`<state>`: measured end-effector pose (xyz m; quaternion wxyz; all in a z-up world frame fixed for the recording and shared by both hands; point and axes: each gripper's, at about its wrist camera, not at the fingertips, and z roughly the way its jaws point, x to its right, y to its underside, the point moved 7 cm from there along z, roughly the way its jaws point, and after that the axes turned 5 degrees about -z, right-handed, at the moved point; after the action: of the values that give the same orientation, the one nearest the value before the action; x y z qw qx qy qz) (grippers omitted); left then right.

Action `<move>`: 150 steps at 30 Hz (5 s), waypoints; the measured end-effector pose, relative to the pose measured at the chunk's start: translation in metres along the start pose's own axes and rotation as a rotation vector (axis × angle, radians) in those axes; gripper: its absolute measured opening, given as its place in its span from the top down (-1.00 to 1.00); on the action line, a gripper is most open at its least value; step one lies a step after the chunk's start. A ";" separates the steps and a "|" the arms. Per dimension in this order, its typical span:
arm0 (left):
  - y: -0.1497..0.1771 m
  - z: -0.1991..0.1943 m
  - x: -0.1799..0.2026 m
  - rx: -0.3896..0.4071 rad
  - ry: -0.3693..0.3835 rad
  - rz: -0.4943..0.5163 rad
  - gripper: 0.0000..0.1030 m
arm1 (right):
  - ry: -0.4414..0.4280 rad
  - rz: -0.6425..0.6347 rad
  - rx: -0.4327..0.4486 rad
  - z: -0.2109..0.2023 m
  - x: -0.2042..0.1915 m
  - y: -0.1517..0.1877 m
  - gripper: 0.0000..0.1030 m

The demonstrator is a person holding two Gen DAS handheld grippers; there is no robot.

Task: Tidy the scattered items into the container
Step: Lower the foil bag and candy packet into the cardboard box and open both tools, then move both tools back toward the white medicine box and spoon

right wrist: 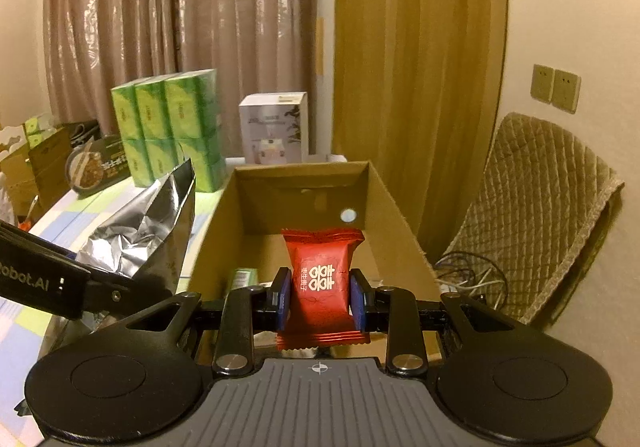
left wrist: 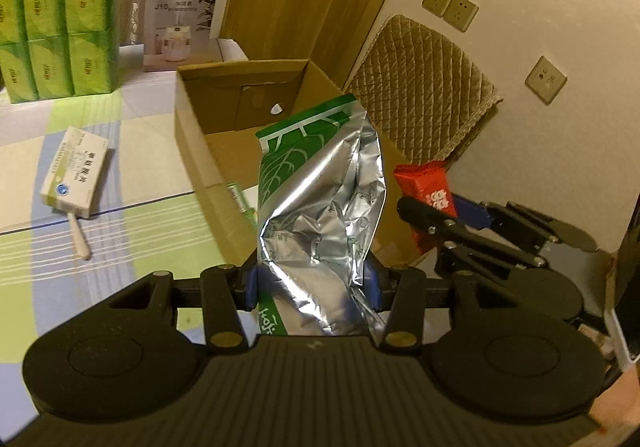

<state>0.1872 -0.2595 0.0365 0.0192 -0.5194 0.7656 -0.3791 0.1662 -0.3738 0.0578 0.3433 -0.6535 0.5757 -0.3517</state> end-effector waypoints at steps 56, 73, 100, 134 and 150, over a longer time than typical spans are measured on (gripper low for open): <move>-0.048 0.070 -0.016 0.011 -0.053 -0.158 -0.01 | -0.011 0.013 -0.053 0.069 0.038 -0.014 0.47; -0.042 0.059 -0.023 0.019 -0.054 -0.161 -0.02 | -0.015 0.025 -0.033 0.065 0.031 -0.020 -0.01; 0.046 -0.030 -0.100 0.051 -0.175 -0.129 -0.23 | -0.107 0.066 -0.038 -0.015 -0.039 0.013 -0.43; 0.080 -0.067 -0.254 0.053 -0.372 -0.206 -0.45 | -0.317 -0.077 -0.125 0.050 -0.192 -0.006 -0.60; 0.043 -0.007 -0.325 0.037 -0.405 -0.121 -0.45 | -0.329 0.008 -0.226 0.174 -0.224 -0.023 -0.73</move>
<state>0.3001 0.0146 -0.1028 0.1596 -0.6295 0.7064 -0.2815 0.3066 -0.1411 -0.0270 0.3587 -0.7342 0.5502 -0.1719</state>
